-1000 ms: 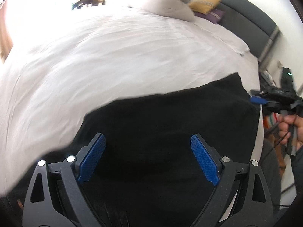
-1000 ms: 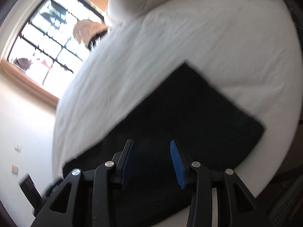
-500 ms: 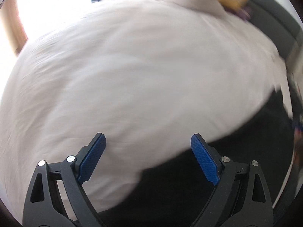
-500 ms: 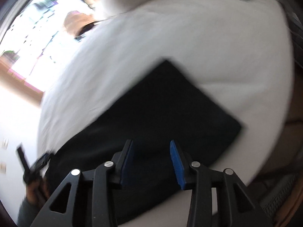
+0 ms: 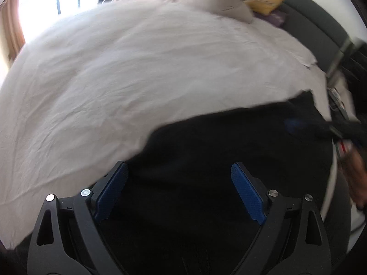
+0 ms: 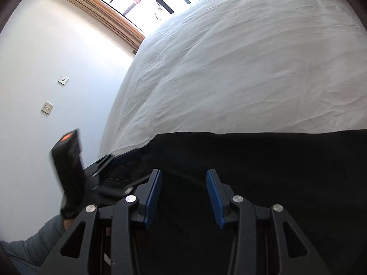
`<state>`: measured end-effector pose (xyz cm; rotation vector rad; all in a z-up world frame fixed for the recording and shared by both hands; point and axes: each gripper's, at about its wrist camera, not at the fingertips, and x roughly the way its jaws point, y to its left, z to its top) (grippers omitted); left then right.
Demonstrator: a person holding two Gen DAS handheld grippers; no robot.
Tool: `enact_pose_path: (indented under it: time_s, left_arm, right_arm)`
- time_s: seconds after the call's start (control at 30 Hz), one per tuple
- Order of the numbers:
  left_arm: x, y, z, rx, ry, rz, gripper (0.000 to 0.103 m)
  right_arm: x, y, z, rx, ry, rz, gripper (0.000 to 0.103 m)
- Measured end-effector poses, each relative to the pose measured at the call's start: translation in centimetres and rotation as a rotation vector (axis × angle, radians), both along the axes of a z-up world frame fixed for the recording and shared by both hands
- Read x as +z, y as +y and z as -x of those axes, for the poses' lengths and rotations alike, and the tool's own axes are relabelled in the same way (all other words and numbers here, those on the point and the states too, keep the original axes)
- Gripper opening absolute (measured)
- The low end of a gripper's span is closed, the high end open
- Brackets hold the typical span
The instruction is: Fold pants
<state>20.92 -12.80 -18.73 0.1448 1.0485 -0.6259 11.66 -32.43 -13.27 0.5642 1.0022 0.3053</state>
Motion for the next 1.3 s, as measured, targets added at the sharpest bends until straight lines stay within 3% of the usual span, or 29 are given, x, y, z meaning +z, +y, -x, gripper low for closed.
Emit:
enact_pose_path:
  time_s: [0.1, 0.2, 0.27, 0.33, 0.4, 0.5, 0.6, 0.67, 0.73, 0.87, 0.93, 1.07, 1.13, 1.17, 1.23, 1.3]
  left_arm:
    - [-1.5, 0.6, -3.4, 0.069, 0.017, -0.018, 0.092]
    - [-1.2, -0.9, -4.3, 0.066, -0.048, -0.098, 0.092]
    - [-0.1, -0.3, -4.6, 0.137, -0.112, -0.122, 0.091]
    - [1.5, 0.8, -4.6, 0.189, -0.139, -0.047, 0.091]
    - [2.9, 1.7, -3.6, 0.180, -0.140, 0.036, 0.091]
    - [3.1, 0.9, -0.8, 0.036, -0.077, 0.104, 0.091]
    - [0.4, -0.4, 1.7, -0.026, -0.059, -0.013, 0.091]
    - [-1.0, 0.1, 1.5, 0.005, -0.030, -0.003, 0.091]
    - [-0.4, 1.1, 1.1, 0.042, -0.025, 0.023, 0.091]
    - [3.2, 3.4, 2.8, 0.052, -0.114, 0.031, 0.091]
    - [4.6, 4.5, 4.1, 0.056, -0.122, 0.061, 0.091]
    - [5.1, 6.2, 6.6, 0.085, -0.103, 0.058, 0.091]
    - [2.7, 8.2, 8.1, 0.115, -0.073, -0.003, 0.091]
    - [1.1, 9.4, 8.2, 0.106, -0.057, 0.007, 0.091]
    - [0.7, 9.9, 8.3, 0.088, -0.081, 0.079, 0.091]
    - [1.5, 9.6, 8.2, 0.097, -0.069, 0.050, 0.091]
  right_arm:
    - [0.3, -1.1, 1.8, -0.020, 0.013, 0.041, 0.044]
    - [-0.3, -3.2, 3.3, -0.073, 0.039, 0.055, 0.044]
    - [-1.0, -4.5, 4.7, -0.115, 0.055, 0.056, 0.044]
    - [-1.6, -5.8, 6.2, -0.154, 0.064, 0.043, 0.044]
    - [-2.1, -6.7, 7.4, -0.179, 0.061, 0.016, 0.044]
    - [-2.6, -7.6, 8.9, -0.183, 0.056, -0.024, 0.044]
    - [-3.6, -8.5, 10.3, -0.185, 0.098, 0.019, 0.044]
    - [-4.8, -10.1, 11.8, -0.248, 0.148, 0.055, 0.044]
    - [-5.3, -12.7, 14.2, -0.326, 0.153, -0.015, 0.044]
    - [-4.6, -17.2, 18.9, -0.499, 0.158, 0.013, 0.044]
    - [-3.6, -18.4, 20.1, -0.550, 0.119, -0.003, 0.044]
    - [-2.6, -16.9, 19.1, -0.447, 0.053, -0.069, 0.052]
    - [-4.0, -14.9, 17.6, -0.353, 0.093, -0.075, 0.059]
    - [-5.0, -14.4, 17.2, -0.334, 0.123, -0.057, 0.058]
    - [-6.7, -14.6, 17.3, -0.356, 0.140, -0.061, 0.053]
    - [-6.3, -15.2, 18.1, -0.405, 0.144, -0.087, 0.051]
